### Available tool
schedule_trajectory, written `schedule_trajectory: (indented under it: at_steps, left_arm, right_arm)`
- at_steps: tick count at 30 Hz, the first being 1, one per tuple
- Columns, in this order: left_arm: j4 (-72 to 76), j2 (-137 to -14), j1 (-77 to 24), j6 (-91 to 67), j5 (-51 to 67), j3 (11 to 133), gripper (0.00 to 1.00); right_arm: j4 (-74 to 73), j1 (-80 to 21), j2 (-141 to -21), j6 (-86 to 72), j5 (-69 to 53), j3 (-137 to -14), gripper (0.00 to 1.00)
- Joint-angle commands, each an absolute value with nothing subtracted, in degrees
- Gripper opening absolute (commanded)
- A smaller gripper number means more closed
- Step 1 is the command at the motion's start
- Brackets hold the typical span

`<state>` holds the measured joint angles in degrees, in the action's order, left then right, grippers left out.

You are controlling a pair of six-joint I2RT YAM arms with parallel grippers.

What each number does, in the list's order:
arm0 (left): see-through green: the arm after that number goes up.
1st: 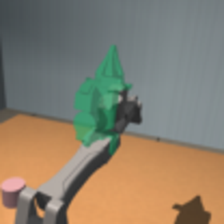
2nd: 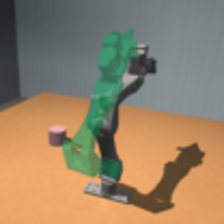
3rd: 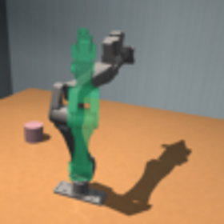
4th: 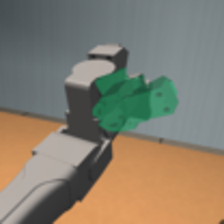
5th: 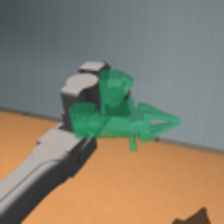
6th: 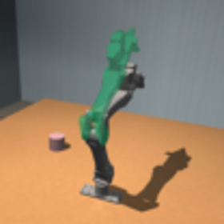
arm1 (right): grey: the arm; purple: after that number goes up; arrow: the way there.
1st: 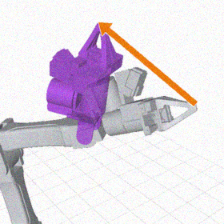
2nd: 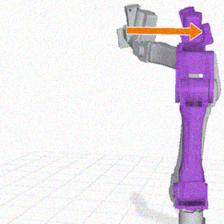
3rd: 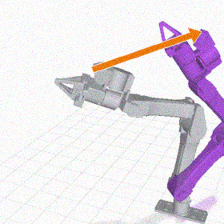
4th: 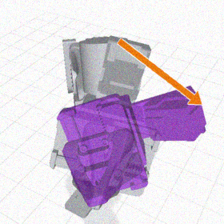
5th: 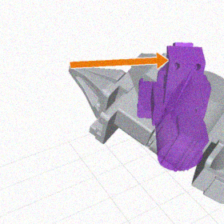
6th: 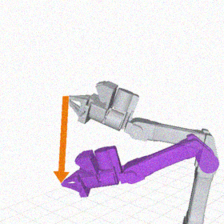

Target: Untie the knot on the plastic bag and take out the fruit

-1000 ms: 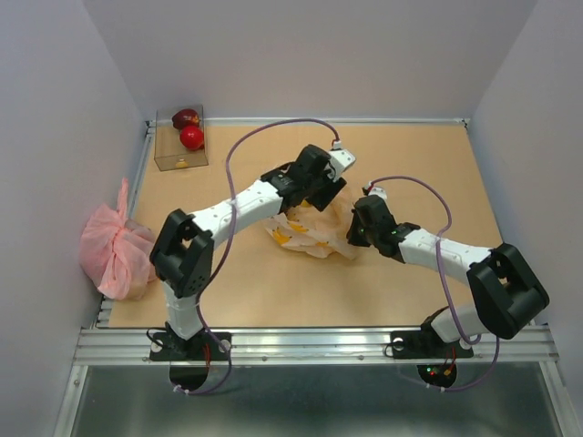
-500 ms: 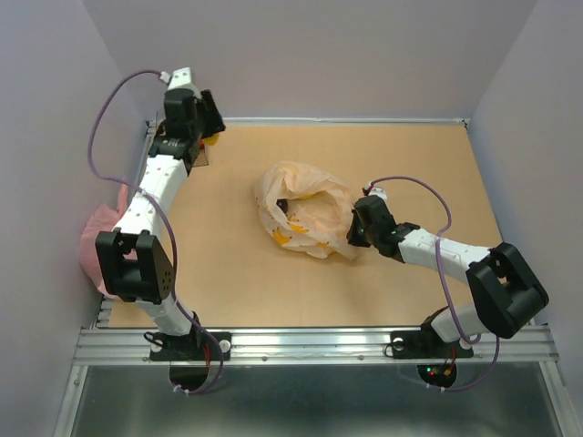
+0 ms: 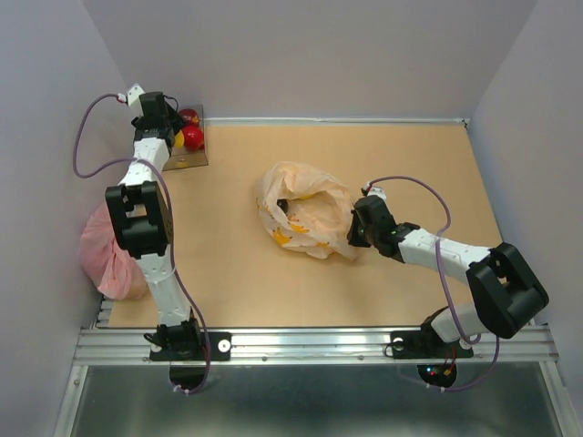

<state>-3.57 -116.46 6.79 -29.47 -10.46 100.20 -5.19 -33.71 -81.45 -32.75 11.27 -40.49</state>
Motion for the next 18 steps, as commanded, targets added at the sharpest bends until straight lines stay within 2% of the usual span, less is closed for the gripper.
schedule_trajectory:
  at_steps: [1,5,9,18]
  left_arm:
    - [-1.0,-119.7,8.0,-31.2,-11.2,106.6,0.68]
    - [-1.4,-122.6,8.6,-30.7,-11.0,110.0,0.89]
    - [-2.1,-122.9,8.9,-30.4,-10.5,110.0,0.96]
    - [-1.8,-113.7,7.7,-28.3,-9.3,100.1,0.98]
  right_arm:
    - [-4.9,-33.6,-79.9,-30.9,11.8,-43.6,0.07]
    - [-5.4,-33.6,-80.2,-30.1,12.1,-44.3,0.08]
    - [-5.6,-33.6,-80.8,-29.6,12.9,-45.0,0.08]
    - [-5.8,-33.6,-81.0,-28.3,13.7,-46.1,0.08]
